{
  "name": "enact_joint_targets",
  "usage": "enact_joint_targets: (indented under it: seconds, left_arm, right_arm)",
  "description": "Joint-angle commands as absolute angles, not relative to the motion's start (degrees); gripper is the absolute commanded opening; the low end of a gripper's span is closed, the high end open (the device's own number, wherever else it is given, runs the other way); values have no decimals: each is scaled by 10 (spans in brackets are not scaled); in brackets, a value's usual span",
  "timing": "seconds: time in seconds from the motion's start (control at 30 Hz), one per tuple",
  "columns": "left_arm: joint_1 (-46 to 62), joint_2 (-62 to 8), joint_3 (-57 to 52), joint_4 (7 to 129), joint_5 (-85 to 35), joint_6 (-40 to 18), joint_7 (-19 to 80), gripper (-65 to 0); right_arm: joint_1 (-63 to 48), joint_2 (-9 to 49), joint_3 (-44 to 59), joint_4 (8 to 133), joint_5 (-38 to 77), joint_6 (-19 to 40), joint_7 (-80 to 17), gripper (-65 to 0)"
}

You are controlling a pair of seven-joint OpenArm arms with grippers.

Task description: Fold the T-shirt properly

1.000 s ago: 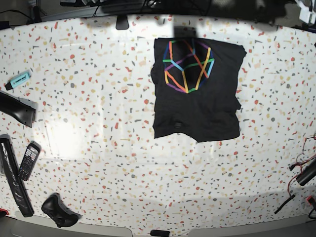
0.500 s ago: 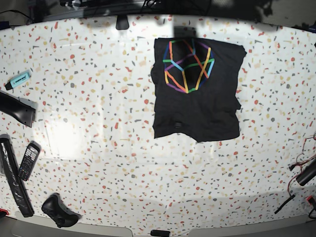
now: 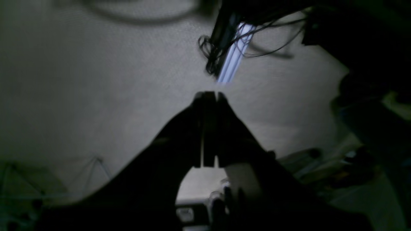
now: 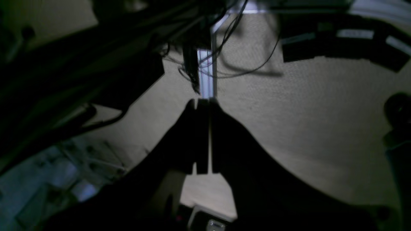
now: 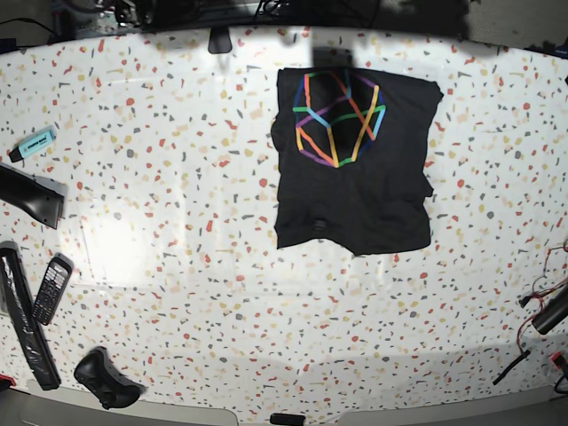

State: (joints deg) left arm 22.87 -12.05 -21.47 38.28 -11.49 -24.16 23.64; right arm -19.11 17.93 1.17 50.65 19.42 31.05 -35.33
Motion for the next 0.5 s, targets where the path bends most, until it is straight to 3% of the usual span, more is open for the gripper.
enact_joint_targets:
  seconds: [0.0,0.2,0.47]
  left_arm:
    - [225,-123,-209,380,-114,-236,234,-650]
    - [160,-87,-202,335,-57,-230,201,-650]
    - [135,-75,-202,315,-54,-214,182,-650]
  right_arm:
    - [-178,185,-4,493,197,314,-346,-650]
    - [-99,155,-41,386,197,304,-321,-650]
    - [-79,133,-41,371,190,304,-310,-650]
